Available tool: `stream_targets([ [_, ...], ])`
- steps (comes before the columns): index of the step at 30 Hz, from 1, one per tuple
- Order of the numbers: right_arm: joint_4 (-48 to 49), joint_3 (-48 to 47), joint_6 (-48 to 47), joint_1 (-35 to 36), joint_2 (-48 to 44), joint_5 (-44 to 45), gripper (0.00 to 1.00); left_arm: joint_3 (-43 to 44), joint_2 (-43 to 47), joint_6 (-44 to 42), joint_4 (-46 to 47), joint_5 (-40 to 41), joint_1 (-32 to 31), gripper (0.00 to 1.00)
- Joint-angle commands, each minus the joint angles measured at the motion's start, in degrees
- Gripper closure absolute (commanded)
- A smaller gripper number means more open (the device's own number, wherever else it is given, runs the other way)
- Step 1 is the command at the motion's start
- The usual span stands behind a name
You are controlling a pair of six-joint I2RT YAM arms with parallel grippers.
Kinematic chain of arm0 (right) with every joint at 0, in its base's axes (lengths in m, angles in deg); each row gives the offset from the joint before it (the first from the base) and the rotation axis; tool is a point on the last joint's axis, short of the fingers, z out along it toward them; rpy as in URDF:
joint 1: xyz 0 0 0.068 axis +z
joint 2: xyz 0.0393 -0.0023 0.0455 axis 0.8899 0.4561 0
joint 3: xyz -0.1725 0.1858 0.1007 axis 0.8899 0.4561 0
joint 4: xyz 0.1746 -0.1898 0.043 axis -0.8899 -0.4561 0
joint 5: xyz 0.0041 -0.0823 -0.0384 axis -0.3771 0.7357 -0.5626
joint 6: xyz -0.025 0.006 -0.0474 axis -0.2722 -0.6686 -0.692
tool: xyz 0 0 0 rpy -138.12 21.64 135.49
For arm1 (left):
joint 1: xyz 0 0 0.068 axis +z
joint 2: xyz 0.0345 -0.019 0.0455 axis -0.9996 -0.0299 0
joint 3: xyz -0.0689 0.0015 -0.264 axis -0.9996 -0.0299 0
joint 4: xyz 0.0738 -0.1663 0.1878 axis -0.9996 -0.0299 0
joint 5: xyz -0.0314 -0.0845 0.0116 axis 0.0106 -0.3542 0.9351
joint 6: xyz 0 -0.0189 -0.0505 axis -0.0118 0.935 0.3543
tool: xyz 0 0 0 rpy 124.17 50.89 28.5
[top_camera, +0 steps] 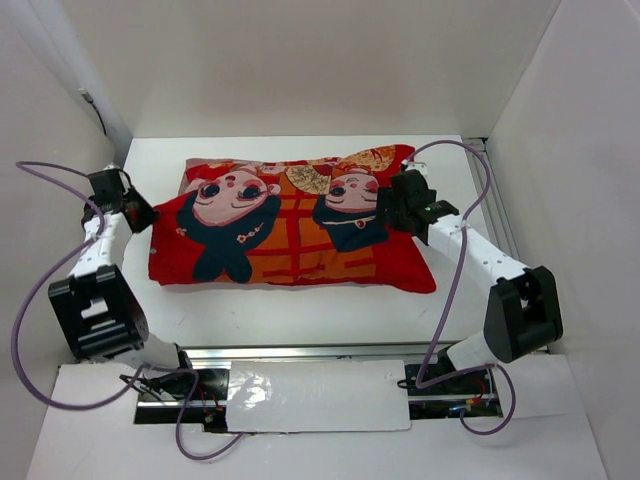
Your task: Put the pillow into the pillowcase
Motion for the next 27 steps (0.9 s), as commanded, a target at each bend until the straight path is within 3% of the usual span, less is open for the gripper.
stream_targets([
  [1,-0.12,-0.47,1.30,0.45,0.78,1.78,0.04,3.74,-4.77,-1.10,-3.12,3.58,0.48,0.83],
  [2,-0.12,-0.47,1.31,-0.16,0.78,1.78,0.04,4.62,-5.82,-0.32,-4.18,3.57,0.48,0.46],
  [3,-0.12,-0.47,1.31,-0.17,0.78,1.78,0.04,5.15,-6.70,0.47,-5.49,5.14,0.48,0.28],
  [4,-0.65,-0.47,1.31,-0.17,0.78,1.78,0.03,6.54,-8.28,2.40,-6.90,8.37,0.48,0.17],
  [6,-1.18,-1.00,1.84,-0.17,0.78,2.30,0.03,8.57,-9.69,2.94,-10.68,9.02,2.14,0.05],
  [11,-1.70,-2.23,1.31,-0.17,0.25,1.69,0.03,11.39,-7.86,3.65,-9.03,2.54,2.15,0.00],
  [15,-0.84,-1.70,1.31,-1.21,-2.03,-0.50,0.03,10.25,-5.57,1.89,0.63,-7.75,2.15,0.00],
  [17,-0.04,-1.08,1.31,-1.92,-2.82,-2.52,0.03,12.16,-8.02,1.19,4.08,-13.97,2.15,0.00],
  [18,0.57,-1.08,0.79,-2.53,-3.34,-3.75,0.03,14.79,-13.60,0.66,5.03,-19.66,2.15,0.00],
  [22,0.58,-2.57,0.26,-2.54,-2.21,-4.38,0.03,19.03,-19.71,-1.09,5.83,-26.19,2.15,0.00],
  [25,0.05,-3.19,0.26,-3.07,-0.90,-3.85,0.03,17.82,-21.13,-2.24,10.30,-33.40,1.63,0.00],
  [27,0.05,-3.71,0.26,-3.07,-0.27,-4.55,0.04,15.96,-21.82,-2.77,13.90,-34.13,1.10,0.00],
])
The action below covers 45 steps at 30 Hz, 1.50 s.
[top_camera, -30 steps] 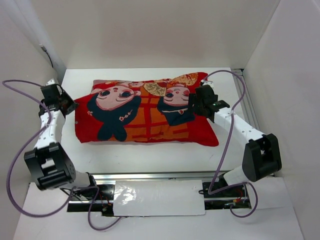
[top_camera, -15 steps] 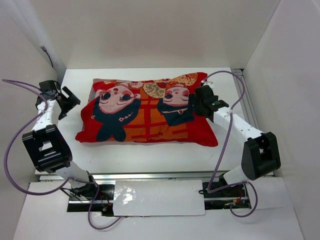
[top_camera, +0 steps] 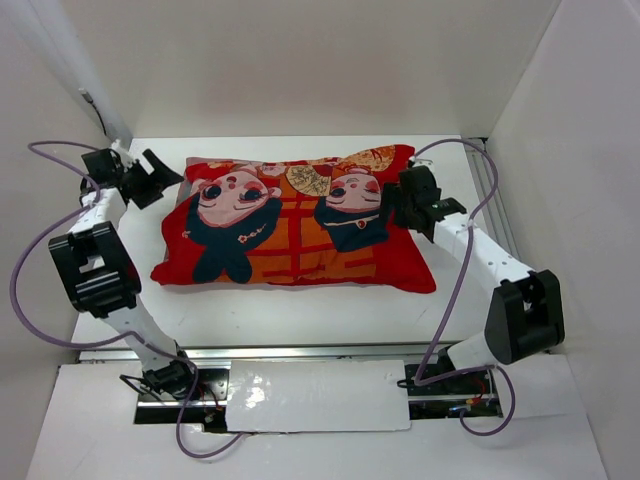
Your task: Put the pillow into the pillowcase
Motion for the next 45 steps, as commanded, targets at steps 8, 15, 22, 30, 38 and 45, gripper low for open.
stream_targets([
  [8,1.10,-4.12,-1.17,-0.38,2.86,-1.32,0.05,5.85,-8.56,-8.31,-0.72,-0.08,-6.73,0.10],
  [15,0.58,-4.04,-1.17,0.15,4.09,0.00,0.05,10.32,-12.52,-7.96,-2.56,1.93,-7.44,0.93],
  [22,0.58,-2.98,-0.12,0.77,6.46,1.84,0.10,17.62,-9.18,-10.67,-9.49,17.05,-7.44,1.00],
  [30,1.10,-2.98,0.94,2.44,10.07,3.43,0.10,20.27,-6.72,-12.44,-9.34,21.81,-7.97,0.71],
  [38,2.33,-3.50,-0.46,3.49,12.44,1.40,0.10,23.16,-8.11,-13.58,-6.08,24.44,-7.97,1.00],
  [45,5.58,-1.58,-1.69,3.49,11.84,-3.24,0.09,19.75,-8.48,-11.03,-1.87,26.20,-7.44,1.00],
])
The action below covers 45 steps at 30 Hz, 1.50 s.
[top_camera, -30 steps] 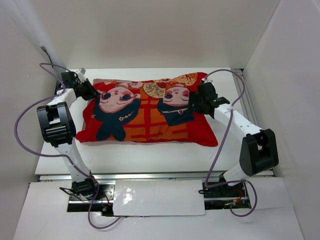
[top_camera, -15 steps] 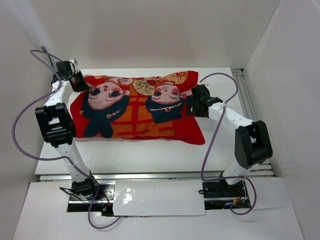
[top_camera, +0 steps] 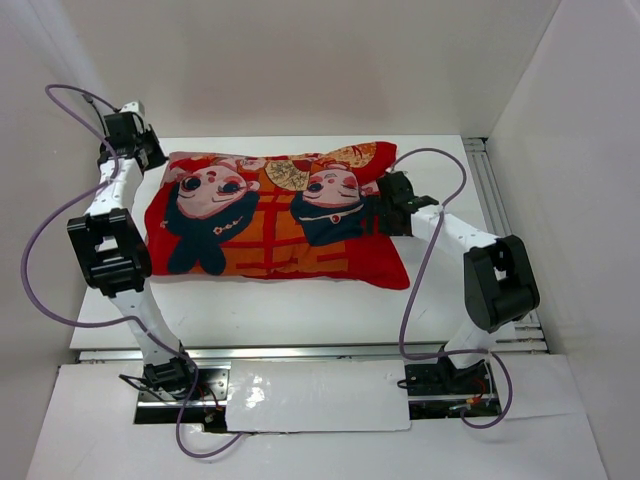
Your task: Put the pillow into the pillowcase
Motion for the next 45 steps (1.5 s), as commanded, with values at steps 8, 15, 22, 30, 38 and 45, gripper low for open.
stream_targets([
  [8,5.48,4.63,-1.29,-1.21,-1.18,-7.78,0.08,0.36,-0.08,-0.51,2.00,-6.73,0.78,0.35],
  [15,4.87,8.58,3.64,-2.36,-0.12,-4.18,0.13,-3.07,-1.75,2.12,3.93,-11.48,0.78,0.46],
  [22,6.10,12.55,5.49,-5.79,1.11,-5.23,0.26,-4.30,-5.36,3.89,4.98,-15.35,-0.27,0.85],
  [30,5.23,16.76,7.15,-9.65,0.58,-7.09,1.00,-6.92,-6.16,7.66,5.86,-10.27,-0.80,1.00],
  [38,0.21,20.89,12.26,-21.42,-5.57,0.22,1.00,-6.76,-4.04,11.79,3.41,1.41,-0.80,1.00],
  [45,-1.02,21.51,8.75,-25.83,-12.50,-2.50,1.00,-3.95,-5.10,13.28,0.59,0.48,-0.80,1.00],
])
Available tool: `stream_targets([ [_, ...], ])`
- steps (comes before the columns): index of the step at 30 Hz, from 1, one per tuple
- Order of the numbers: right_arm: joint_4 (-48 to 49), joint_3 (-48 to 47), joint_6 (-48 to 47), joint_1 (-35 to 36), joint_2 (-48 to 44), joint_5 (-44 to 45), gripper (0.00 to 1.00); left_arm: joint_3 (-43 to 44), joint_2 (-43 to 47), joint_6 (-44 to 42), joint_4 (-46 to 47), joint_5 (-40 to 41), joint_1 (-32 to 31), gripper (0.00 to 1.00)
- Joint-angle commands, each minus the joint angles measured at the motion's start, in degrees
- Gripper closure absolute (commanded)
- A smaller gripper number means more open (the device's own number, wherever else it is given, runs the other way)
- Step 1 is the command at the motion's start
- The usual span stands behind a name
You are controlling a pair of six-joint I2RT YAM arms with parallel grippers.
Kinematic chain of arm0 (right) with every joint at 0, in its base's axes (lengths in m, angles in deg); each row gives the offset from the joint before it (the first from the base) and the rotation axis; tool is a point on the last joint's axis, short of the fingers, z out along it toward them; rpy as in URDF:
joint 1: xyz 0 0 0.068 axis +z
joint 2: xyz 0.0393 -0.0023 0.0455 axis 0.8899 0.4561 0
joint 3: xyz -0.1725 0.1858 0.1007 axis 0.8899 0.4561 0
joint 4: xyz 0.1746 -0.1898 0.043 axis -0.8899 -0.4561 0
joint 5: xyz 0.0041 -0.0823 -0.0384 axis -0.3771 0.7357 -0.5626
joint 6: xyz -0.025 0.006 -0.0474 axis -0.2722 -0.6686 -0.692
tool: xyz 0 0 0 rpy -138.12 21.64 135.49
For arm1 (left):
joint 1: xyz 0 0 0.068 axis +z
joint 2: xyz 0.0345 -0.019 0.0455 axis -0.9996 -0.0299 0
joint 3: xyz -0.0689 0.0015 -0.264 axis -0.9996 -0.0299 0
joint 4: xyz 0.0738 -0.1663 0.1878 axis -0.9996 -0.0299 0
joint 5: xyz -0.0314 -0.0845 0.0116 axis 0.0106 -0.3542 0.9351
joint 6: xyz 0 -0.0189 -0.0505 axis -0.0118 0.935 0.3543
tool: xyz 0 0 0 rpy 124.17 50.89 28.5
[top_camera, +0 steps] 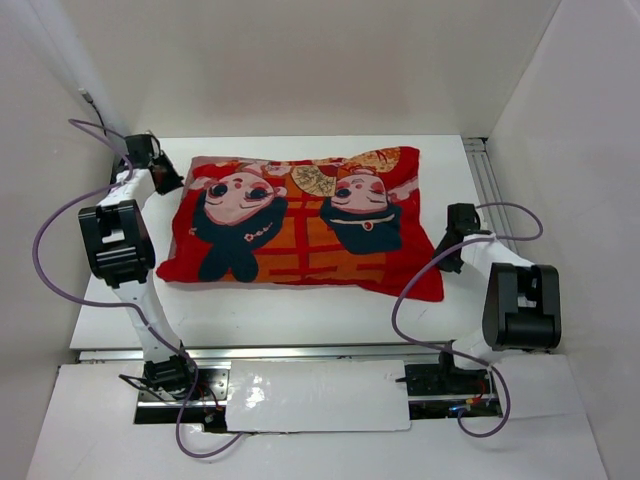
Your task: Put the pillow into the pillowcase
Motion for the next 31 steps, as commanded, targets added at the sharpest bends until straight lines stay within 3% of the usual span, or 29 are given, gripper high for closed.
stream_targets([
  [1,-5.11,0.90,-2.34,-0.98,-3.38,2.76,1.00,2.61,0.52,1.90,-1.96,0.01,0.38,1.00],
  [3,-6.06,-0.85,-2.86,-1.50,-4.17,1.96,0.97,3.32,1.14,2.60,-1.97,-3.75,0.38,1.00],
  [4,-7.21,-1.73,-3.57,-1.50,-5.30,1.27,0.88,3.93,1.74,2.61,-1.97,-4.73,-0.14,0.94],
  [5,-7.22,-2.43,-3.57,-1.50,-6.01,0.65,0.76,3.93,2.27,2.61,-1.97,-4.74,-0.15,0.90],
  [6,-7.83,-4.09,-4.27,-1.50,-7.06,0.65,0.58,3.93,3.84,2.61,-1.97,-4.74,-0.15,0.87],
  [7,-7.83,-6.02,-4.88,-0.98,-9.59,0.04,0.35,4.54,5.95,3.13,-1.97,-3.79,-0.76,0.74],
  [8,-7.83,-7.35,-5.41,-0.98,-11.01,0.03,0.35,5.24,5.97,3.14,-2.84,-2.91,-0.77,0.65],
  [9,-8.35,-8.75,-5.42,-0.98,-12.33,0.73,0.24,6.03,8.32,3.14,-3.63,-2.29,-0.77,0.57],
  [10,-8.36,-10.24,-6.03,-0.45,-14.78,0.73,0.00,6.65,9.65,3.14,-4.51,-0.98,-0.77,0.48],
  [11,-9.49,-11.83,-6.03,-0.45,-15.94,2.30,0.00,7.96,11.14,3.14,-6.43,-0.36,-0.77,0.40],
  [13,-10.28,-16.31,-6.03,0.25,-18.48,3.80,0.00,8.50,15.95,2.35,-8.03,0.18,-0.77,0.06],
  [14,-10.29,-17.46,-6.03,0.25,-19.11,4.33,0.00,8.50,17.64,2.35,-8.91,0.18,-0.77,0.00],
  [20,-11.35,-24.32,-6.56,0.78,-20.26,4.87,0.00,-0.18,33.10,1.82,-13.92,3.43,-2.43,0.00],
  [26,-10.73,-23.18,-7.08,1.31,-21.30,0.56,0.00,-18.20,51.20,2.43,-12.61,6.23,-8.22,0.00],
  [31,-9.24,-21.95,-7.62,1.31,-21.84,-0.58,0.00,-23.40,55.88,2.61,-13.92,11.16,-12.37,0.00],
])
